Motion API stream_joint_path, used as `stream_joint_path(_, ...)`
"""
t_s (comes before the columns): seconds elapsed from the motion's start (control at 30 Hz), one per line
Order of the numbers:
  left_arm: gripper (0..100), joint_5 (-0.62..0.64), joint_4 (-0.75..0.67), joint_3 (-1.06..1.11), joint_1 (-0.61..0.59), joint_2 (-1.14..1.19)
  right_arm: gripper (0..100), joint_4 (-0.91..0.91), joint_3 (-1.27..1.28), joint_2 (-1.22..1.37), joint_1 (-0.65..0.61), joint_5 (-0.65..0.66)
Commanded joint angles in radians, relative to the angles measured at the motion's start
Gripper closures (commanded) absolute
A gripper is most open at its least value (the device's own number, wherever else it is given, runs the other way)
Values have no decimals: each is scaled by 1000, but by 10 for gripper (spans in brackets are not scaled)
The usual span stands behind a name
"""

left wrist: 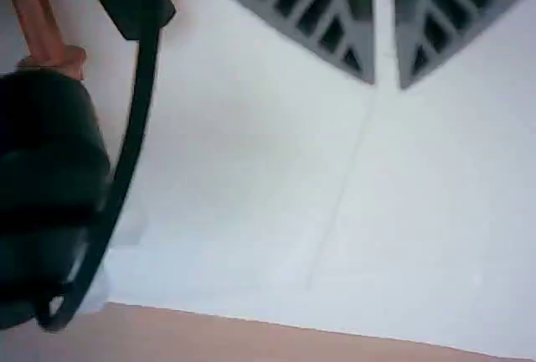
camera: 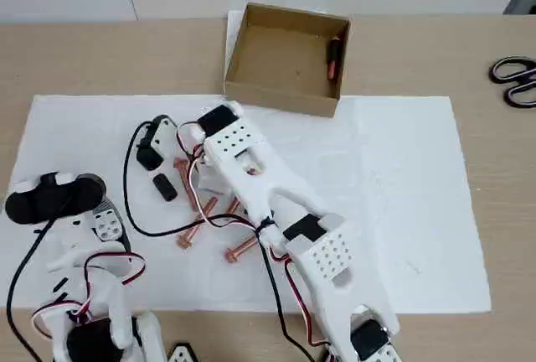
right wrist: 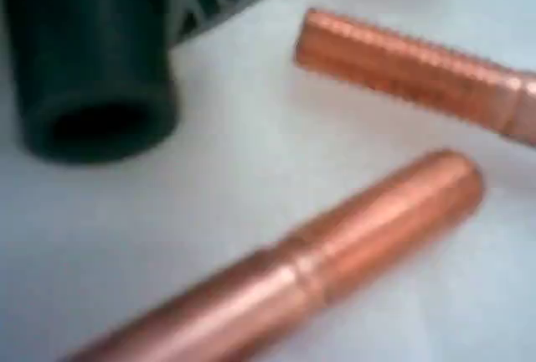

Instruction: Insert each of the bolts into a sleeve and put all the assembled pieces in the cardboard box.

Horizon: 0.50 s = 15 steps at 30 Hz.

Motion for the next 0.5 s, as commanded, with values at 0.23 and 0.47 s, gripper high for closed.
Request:
stream_joint_path(0.23,994,0,-25,-4,-3,-9,981,19,9,-7,10,3)
stream_joint_path(0.47,994,0,-25,-4,-3,-9,995,70,9,-193,62,2)
